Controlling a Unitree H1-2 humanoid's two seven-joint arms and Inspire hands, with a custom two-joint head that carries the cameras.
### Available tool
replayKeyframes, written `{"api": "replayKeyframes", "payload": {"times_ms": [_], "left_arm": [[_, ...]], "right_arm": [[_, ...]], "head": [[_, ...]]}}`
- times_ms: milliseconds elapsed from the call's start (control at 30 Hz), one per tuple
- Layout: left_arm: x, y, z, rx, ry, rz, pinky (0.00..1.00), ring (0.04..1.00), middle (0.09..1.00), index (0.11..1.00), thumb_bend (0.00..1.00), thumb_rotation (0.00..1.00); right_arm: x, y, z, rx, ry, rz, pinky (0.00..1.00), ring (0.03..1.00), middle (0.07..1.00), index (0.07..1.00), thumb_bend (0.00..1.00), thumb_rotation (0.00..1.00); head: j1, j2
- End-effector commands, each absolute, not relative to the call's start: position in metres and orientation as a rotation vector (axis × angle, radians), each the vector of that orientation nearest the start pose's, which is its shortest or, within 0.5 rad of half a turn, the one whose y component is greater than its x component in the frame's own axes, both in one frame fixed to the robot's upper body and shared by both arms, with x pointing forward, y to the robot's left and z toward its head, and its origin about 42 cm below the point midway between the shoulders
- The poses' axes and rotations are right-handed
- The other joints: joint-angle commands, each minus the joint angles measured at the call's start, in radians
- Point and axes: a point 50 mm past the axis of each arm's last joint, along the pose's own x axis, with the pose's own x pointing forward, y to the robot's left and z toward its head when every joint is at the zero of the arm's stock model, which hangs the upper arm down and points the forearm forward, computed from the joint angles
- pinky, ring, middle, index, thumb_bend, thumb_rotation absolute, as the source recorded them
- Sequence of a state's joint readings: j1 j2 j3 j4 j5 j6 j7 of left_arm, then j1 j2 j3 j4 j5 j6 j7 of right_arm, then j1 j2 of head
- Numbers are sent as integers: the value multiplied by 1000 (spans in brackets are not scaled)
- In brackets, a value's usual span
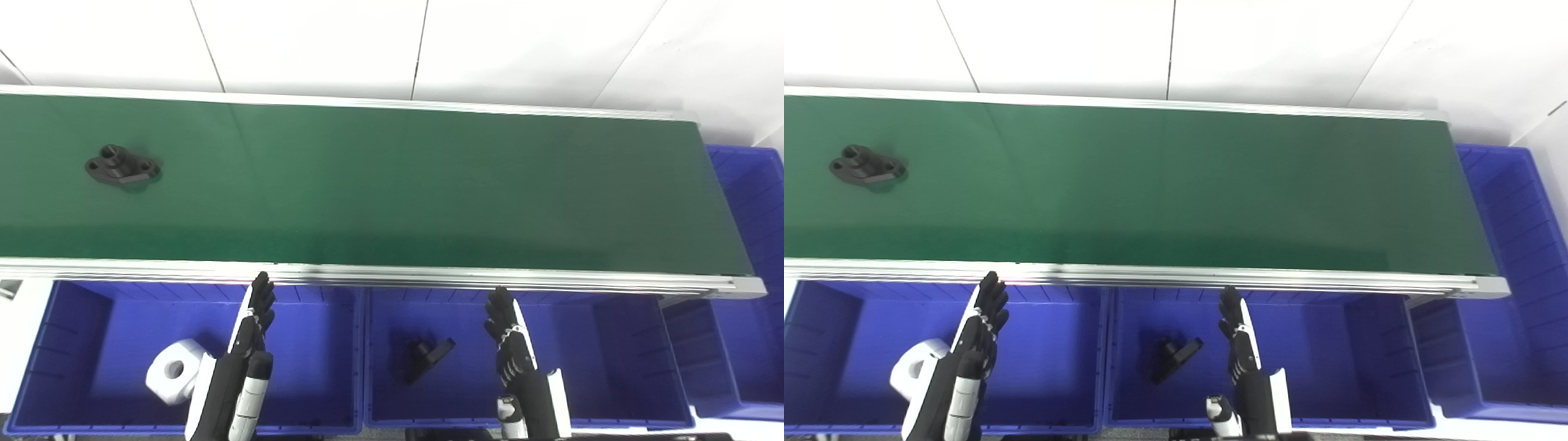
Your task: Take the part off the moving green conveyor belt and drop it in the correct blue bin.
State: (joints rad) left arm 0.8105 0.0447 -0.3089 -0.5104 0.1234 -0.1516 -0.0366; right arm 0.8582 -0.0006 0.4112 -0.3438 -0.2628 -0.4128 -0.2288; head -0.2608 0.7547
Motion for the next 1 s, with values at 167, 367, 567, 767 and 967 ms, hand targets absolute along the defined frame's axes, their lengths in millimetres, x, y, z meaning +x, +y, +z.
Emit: {"api": "replayKeyframes", "payload": {"times_ms": [167, 367, 567, 767, 967], "left_arm": [[33, 169, 133, 14, 64, -124, 1000, 1000, 1000, 1000, 729, 1000], [33, 169, 133, 13, 69, -123, 1000, 1000, 1000, 1000, 735, 1000], [33, 168, 134, 5, 76, -125, 1000, 1000, 1000, 1000, 755, 1000], [33, 168, 134, 18, 76, -129, 1000, 1000, 1000, 1000, 741, 1000], [34, 168, 133, 25, 72, -136, 1000, 1000, 1000, 1000, 734, 1000]], "right_arm": [[19, -99, 105, 47, 37, -16, 968, 973, 966, 977, 923, 1000], [19, -100, 105, 40, 39, -15, 961, 973, 968, 980, 908, 1000], [19, -100, 104, 32, 35, -21, 936, 962, 962, 976, 903, 1000], [19, -100, 104, 42, 42, -16, 961, 972, 967, 980, 916, 1000], [19, -100, 103, 36, 41, -17, 961, 971, 966, 980, 913, 1000]], "head": [[2, -2], [2, -3], [2, -4], [2, -5], [3, -8]]}}
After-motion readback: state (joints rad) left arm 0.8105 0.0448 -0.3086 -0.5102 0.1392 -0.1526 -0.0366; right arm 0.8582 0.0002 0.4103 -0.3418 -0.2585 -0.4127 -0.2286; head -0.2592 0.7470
